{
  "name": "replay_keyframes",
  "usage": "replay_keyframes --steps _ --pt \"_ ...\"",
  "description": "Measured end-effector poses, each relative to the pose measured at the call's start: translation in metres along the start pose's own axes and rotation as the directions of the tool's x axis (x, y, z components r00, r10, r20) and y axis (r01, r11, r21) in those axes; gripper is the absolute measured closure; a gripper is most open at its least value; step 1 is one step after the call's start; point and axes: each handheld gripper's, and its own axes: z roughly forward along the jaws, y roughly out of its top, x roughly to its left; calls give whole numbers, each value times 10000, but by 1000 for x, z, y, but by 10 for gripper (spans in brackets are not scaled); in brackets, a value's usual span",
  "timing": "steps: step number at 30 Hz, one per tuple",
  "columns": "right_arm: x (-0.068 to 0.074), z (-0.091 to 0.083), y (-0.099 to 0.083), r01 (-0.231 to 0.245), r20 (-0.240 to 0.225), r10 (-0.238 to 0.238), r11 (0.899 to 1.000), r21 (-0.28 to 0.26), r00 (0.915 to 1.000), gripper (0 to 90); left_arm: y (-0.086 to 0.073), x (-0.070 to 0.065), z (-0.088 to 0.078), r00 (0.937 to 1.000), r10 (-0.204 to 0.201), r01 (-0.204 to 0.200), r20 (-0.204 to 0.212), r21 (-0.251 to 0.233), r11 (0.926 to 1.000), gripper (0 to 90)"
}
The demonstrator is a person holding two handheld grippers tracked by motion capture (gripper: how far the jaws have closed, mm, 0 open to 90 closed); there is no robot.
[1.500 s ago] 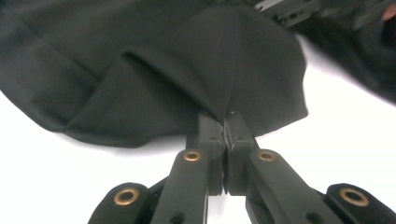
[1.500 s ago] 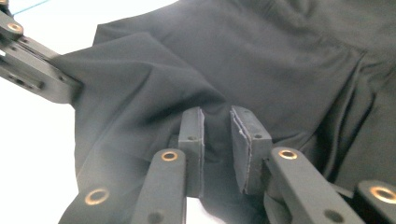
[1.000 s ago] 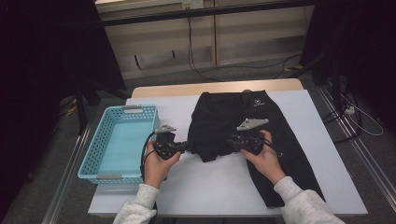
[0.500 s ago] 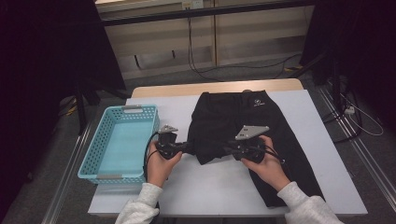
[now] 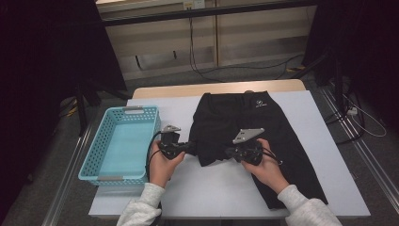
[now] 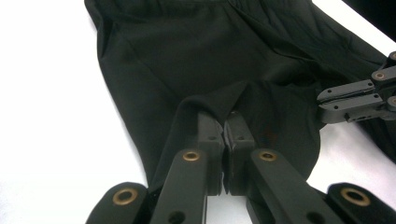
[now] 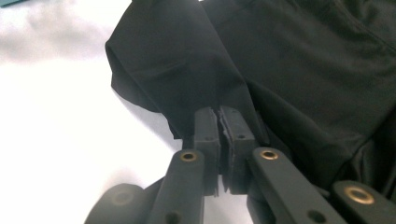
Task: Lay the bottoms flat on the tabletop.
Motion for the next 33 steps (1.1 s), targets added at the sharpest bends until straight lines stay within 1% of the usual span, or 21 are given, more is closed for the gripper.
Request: replay_keyframes --steps 3,5,6,7,9,11,12,13,15,17,18,19,21,22,24,26,27,28,29,31,33 --pt "-1 -4 0 129 70 -130 9999 85 9999 894 2 -3 -2 9999 101 -101 45 12 9999 879" --pt "-3 -9 0 22 70 -22 10000 6 10000 898 4 -5 -5 9998 175 -174 59 -27 9998 879" --pt "-5 -11 1 -26 57 26 10000 -36 10000 899 5 -5 -6 9999 64 -63 94 -146 9999 879" --pt "-6 -14 2 -93 61 93 9999 -107 9999 900 6 -5 -9 9999 146 -145 85 -123 9998 879" --pt "-10 -21 4 -257 -32 256 9993 -267 9997 900 7 -5 -12 9998 57 -52 196 -236 9997 879" --pt "-15 -28 7 -430 -168 421 9977 -525 9990 900 9 -6 -14 9996 72 -63 255 -324 9995 878" --pt "-18 -30 8 -484 -126 477 9967 -655 9988 900 10 -6 -14 9997 19 -9 249 -404 9992 879" --pt "-22 -30 9 -543 -7 544 9959 -723 9985 900 11 -5 -14 9997 49 -40 253 -378 9993 878" --pt "-30 -27 10 -782 40 787 9942 -743 9969 900 12 -3 -11 9999 0 6 155 -446 9990 878" --pt "-36 -20 10 -972 93 980 9929 -687 9951 900 12 1 -4 10000 14 -17 -75 -393 9992 879" --pt "-38 -16 11 -997 105 1006 9930 -640 9949 900 12 3 -1 9997 32 -40 -230 -342 9994 879" --pt "-40 -12 12 -964 183 976 9935 -602 9951 900 11 5 4 9992 -123 108 -367 -415 9991 879" --pt "-41 -5 15 -876 360 898 9945 -572 9953 900 10 9 10 9982 -192 167 -575 -438 9989 877" --pt "-42 0 15 -824 439 847 9953 -509 9954 900 9 11 12 9978 -143 123 -641 -322 9994 867" --pt "-42 8 15 -690 614 703 9974 -223 9956 894 6 14 17 9973 -93 80 -735 -178 9998 826" --pt "-42 13 13 -646 910 637 9979 76 9938 822 4 17 18 9953 -5 -20 -972 -250 9997 698" --pt "-42 14 12 -718 1022 704 9974 103 9923 803 4 18 18 9947 17 -44 -1028 -266 9996 608" --pt "-42 12 12 -764 1090 752 9971 68 9912 785 5 18 17 9940 -14 -27 -1092 -374 9993 531" --pt "-41 8 13 -795 1122 798 9968 -71 9905 744 5 17 14 9944 -36 -11 -1060 -441 9990 469" --pt "-39 1 14 -713 1295 756 9967 -376 9887 705 5 14 11 9945 47 -92 -1048 -426 9991 402" --pt "-36 -6 14 -723 1148 786 9957 -582 9903 684 6 11 8 9935 336 -370 -1091 -291 9989 347"
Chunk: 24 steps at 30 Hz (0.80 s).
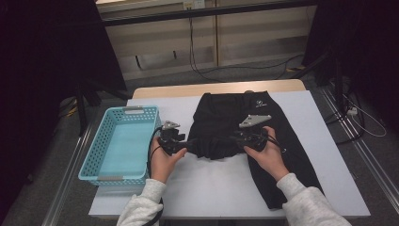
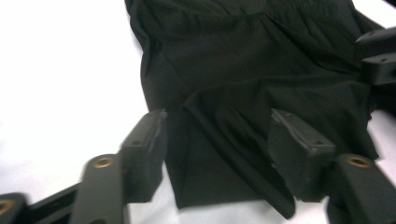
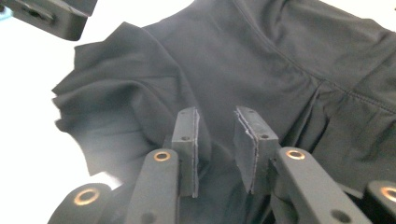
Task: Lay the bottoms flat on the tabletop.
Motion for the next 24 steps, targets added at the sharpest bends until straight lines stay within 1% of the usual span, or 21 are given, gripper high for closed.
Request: replay_keyframes --steps 1,4,7,9,14,16,18,19,20,22,24 --pt "2 -3 -1 11 -104 -11 10000 -5 9999 681 0 -1 -2 10000 57 -57 63 -3 10000 326" --pt "12 -10 -5 424 -391 -421 9991 86 9983 668 1 -5 -5 9997 27 -27 257 26 10000 282" --pt "21 -13 -6 616 -735 -614 9981 14 9954 666 2 -6 -8 9996 82 -84 278 68 9999 258" --pt "27 -11 -6 756 -1076 -756 9971 -35 9913 660 2 -7 -9 9996 113 -115 250 51 9999 250" --pt "45 3 -2 1271 -1389 -1230 9917 210 9826 650 2 -9 -10 9995 189 -189 264 24 9998 243" --pt "52 10 -2 1418 -1374 -1357 9892 359 9812 629 2 -9 -11 9993 258 -260 255 82 9996 242" --pt "56 16 -1 1347 -1282 -1276 9897 485 9835 624 1 -9 -11 9995 221 -221 244 27 9998 241" --pt "58 19 0 1403 -1265 -1330 9888 511 9830 618 0 -9 -12 9995 200 -201 251 30 9998 237" --pt "61 24 0 1575 -1160 -1499 9857 595 9819 614 0 -9 -12 9995 155 -155 261 13 9999 233" --pt "62 29 0 1724 -852 -1657 9819 787 9825 614 -1 -9 -13 9995 197 -198 240 39 9998 233" --pt "60 32 0 1620 -695 -1560 9826 906 9853 637 -2 -9 -13 9993 279 -282 244 142 9995 233"
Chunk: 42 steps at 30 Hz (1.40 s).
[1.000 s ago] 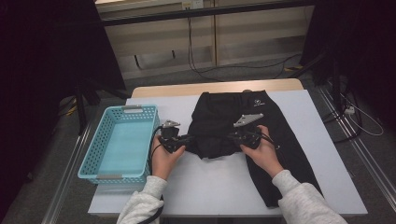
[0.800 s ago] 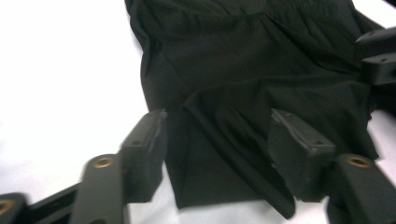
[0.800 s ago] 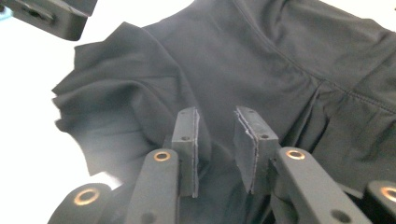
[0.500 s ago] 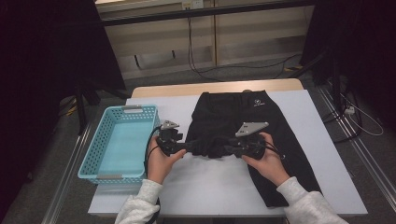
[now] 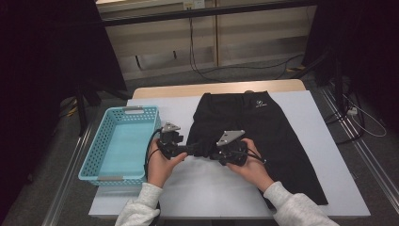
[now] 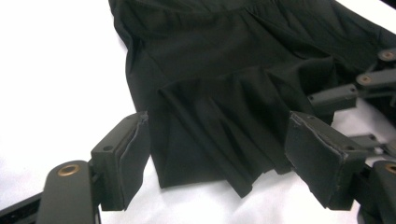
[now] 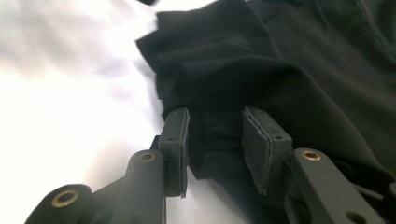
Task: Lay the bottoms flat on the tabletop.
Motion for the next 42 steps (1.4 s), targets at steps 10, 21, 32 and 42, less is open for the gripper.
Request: replay_keyframes --steps 10,21,32,42 --pt "-13 -8 0 -382 -323 378 9992 -115 9988 889 -4 0 0 9999 73 -72 -78 185 9998 235" --pt "-20 -43 -9 -539 -392 517 9970 -556 9979 892 -9 2 2 9992 -329 321 233 330 9989 310" --pt "-15 -46 -23 -299 -329 307 9992 256 9990 883 -18 3 17 9972 -586 536 458 1030 9932 458" --pt "-17 -52 -30 -408 -57 409 9989 211 9991 795 -18 4 19 9955 -745 678 583 1095 9917 566"
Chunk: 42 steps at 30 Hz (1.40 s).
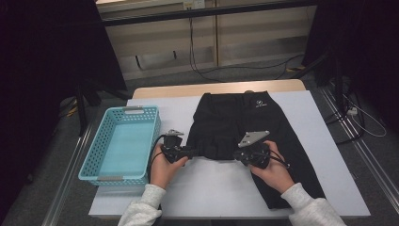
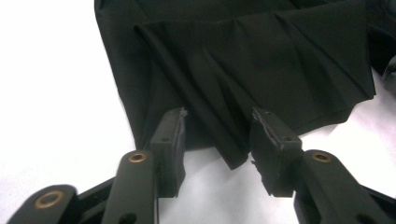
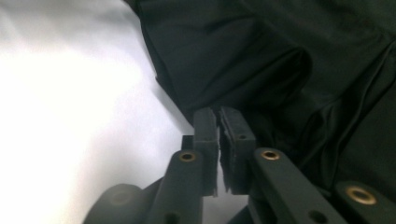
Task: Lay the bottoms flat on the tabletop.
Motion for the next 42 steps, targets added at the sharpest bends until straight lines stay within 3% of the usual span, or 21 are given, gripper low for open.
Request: replay_keyframes --steps 3,6,9,12,17,28,37,42 --pt "5 3 4 192 133 -188 9994 -281 9997 706 0 0 0 10000 7 -7 -4 34 10000 573" --pt "10 13 7 647 43 -647 9978 -173 9979 612 1 1 -1 10000 40 -40 -60 -7 10000 553" --pt "13 23 8 990 188 -993 9950 153 9949 612 2 2 -3 9999 62 -63 -136 -84 9999 507" --pt "9 28 7 1012 548 -1031 9942 358 9932 661 2 3 -4 9999 69 -70 -132 -79 9999 495" --pt "-1 30 5 562 412 -574 9979 319 9975 867 2 4 -4 9999 44 -45 -153 -55 10000 491" --pt "-7 -2 3 184 95 -182 9997 -167 9998 882 1 4 -5 9993 -364 364 127 14 9993 553" --pt "-7 2 1 114 113 -114 9999 -51 9999 880 1 3 -2 9987 -434 428 286 204 9989 574" --pt "-8 3 1 23 214 -21 10000 -70 9998 880 0 2 2 9974 -546 532 469 312 9981 631"
